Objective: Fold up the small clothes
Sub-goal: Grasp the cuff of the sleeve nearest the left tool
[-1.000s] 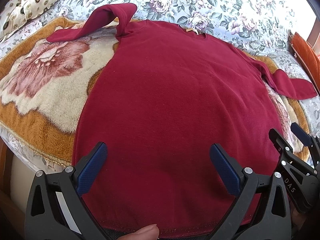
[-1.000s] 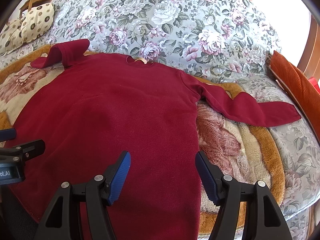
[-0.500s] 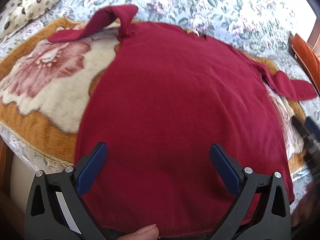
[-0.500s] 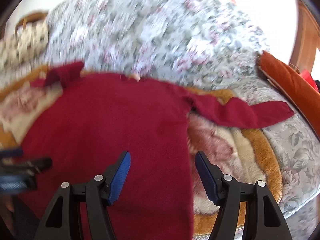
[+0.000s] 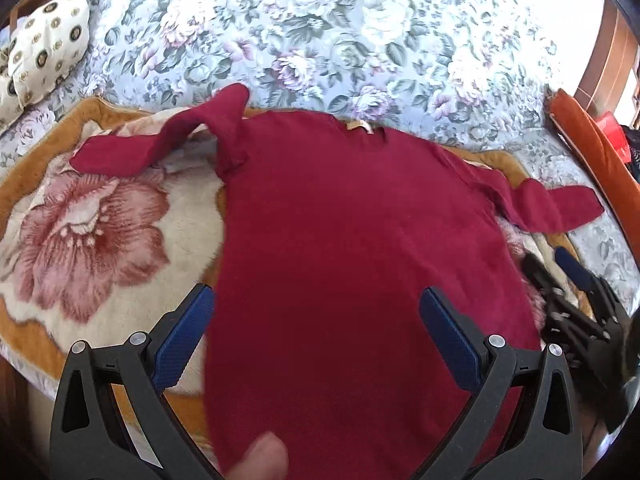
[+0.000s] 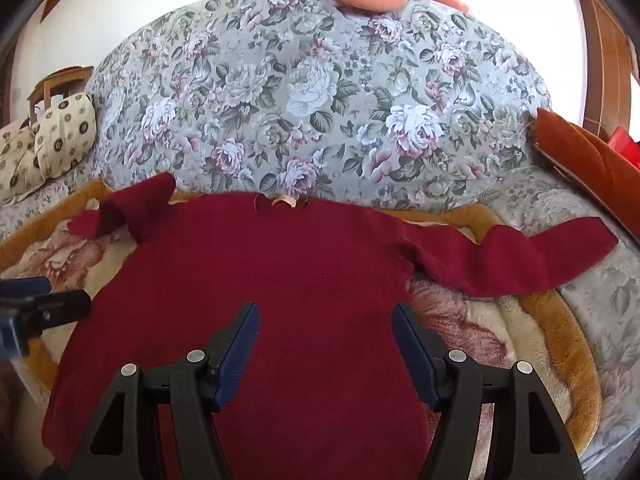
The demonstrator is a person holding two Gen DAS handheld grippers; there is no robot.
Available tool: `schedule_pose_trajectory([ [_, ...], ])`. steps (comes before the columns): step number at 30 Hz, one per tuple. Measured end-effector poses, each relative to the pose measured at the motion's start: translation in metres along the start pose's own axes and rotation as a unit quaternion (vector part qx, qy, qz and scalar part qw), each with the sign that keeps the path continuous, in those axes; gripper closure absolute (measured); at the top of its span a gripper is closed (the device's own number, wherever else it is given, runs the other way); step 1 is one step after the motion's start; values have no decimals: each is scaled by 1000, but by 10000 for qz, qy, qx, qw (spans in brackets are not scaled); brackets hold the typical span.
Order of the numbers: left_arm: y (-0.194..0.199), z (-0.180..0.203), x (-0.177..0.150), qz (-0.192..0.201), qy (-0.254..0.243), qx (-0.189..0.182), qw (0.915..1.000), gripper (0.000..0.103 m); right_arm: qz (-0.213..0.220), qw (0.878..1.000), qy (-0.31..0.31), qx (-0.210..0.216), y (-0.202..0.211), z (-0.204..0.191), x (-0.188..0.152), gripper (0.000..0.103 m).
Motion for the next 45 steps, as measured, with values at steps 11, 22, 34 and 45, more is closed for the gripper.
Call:
schedule_pose_trajectory([
  [11,-2,-76,37,210,894,354,9951,1,-236,9995,-163,122,-12,8,-4,37],
  [22,-34,-278,77,8,2441,629,9677,1,-154,9994,-287,151,-8,10,-4,37],
  [34,-138,-342,93,-330,4210,-1256,8977,22,-441,9983,-362,144,-21,13,-7,37],
  [45,-155,-355,99,103,4615,-1242,8784,77,-567,9979,-287,95,-26,10,-8,37],
])
Point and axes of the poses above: each gripper's, at about its wrist camera, not at the fingertips, and y roughly against the way its jaws point, z to its right, x to its top, the point moved 3 cm from there along -y, roughly the way its jaws point, and after that the axes turned 7 degrees about x, right-handed, at the moved point
